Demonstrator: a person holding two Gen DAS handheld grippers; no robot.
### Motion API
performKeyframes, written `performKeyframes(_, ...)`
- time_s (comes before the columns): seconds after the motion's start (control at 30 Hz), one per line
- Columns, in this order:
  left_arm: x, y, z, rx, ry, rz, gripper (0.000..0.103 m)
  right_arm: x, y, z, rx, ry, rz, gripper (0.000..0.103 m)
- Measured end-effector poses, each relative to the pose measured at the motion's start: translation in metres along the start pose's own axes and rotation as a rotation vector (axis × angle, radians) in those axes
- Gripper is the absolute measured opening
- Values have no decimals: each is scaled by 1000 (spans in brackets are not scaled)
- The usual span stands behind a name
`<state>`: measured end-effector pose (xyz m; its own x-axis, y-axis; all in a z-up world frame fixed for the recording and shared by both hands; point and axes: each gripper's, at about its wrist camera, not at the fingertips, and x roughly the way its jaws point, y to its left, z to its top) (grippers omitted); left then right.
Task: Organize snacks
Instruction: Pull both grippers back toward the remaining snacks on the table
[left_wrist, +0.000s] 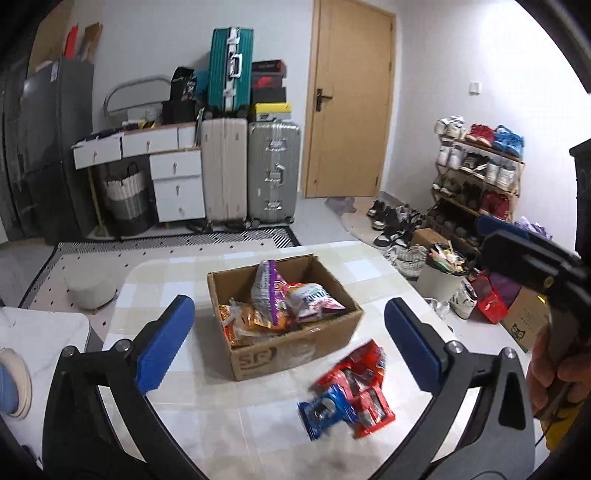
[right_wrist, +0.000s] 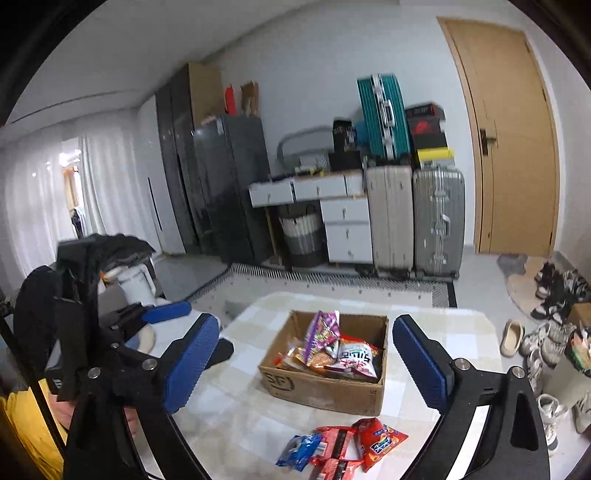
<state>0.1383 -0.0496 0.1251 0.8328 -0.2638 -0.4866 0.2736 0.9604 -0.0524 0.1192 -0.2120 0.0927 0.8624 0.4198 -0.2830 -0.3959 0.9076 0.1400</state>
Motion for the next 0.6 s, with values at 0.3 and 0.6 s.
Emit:
performKeyframes(0.3,-70,1,-42,-54,-50,11,102,-67,24,-40,-39,-73,-13,103)
performKeyframes(0.6,-93,18,-95,-131,-57,15,102,-86,37,-108,38,-99,-62,103)
